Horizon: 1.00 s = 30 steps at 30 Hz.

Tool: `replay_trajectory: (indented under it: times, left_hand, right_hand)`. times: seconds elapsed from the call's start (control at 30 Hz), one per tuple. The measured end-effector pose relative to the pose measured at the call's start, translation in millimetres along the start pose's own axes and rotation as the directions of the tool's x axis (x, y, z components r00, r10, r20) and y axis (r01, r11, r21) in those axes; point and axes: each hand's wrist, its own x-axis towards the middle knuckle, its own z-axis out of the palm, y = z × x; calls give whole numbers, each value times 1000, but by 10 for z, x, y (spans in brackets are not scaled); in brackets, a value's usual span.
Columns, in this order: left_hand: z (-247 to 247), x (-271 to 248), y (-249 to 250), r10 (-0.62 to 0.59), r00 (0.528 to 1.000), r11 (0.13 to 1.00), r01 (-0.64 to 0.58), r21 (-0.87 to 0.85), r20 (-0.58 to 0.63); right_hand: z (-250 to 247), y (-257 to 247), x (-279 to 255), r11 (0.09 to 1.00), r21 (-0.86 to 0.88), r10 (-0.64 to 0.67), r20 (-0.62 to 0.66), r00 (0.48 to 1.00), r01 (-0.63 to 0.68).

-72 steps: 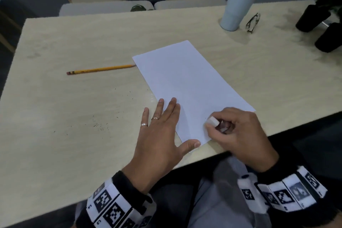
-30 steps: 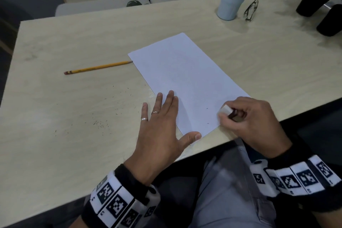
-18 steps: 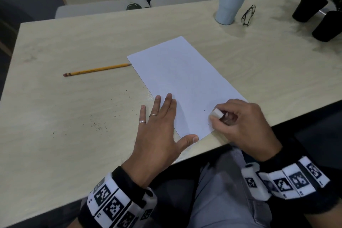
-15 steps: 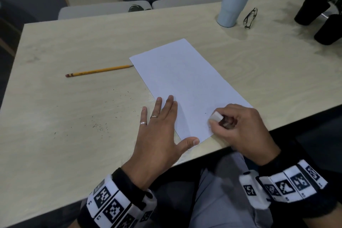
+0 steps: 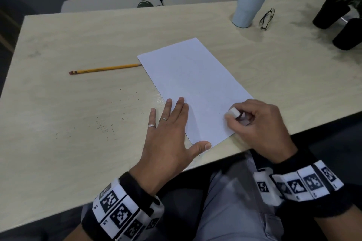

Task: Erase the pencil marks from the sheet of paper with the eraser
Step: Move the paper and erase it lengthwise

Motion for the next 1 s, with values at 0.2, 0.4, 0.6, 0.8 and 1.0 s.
replay_trajectory:
  times: [0.2, 0.4, 0.6, 0.8, 1.0]
  left_hand:
    - [9, 3, 2, -2, 1000, 1000, 2, 5, 6]
    - [5, 1, 4, -8, 1000, 1000, 8, 3, 13]
    - [-14, -1, 24, -14, 1000, 1000, 14, -2, 18]
    - [-17, 0, 27, -13, 1000, 1000, 14, -10, 23]
    - [-23, -10, 27, -15, 1000, 1000, 16, -21, 18]
  right_hand:
    - [10, 131, 66, 997, 36, 70, -12, 997, -70]
    - [160, -172, -120, 996, 14, -91, 119, 989, 90]
    - [-22, 142, 92, 996, 56, 74, -28, 997, -73]
    - [13, 22, -136, 984, 169, 31, 148, 988, -56]
    - [-35, -53, -131, 986, 160, 36, 119, 992, -55]
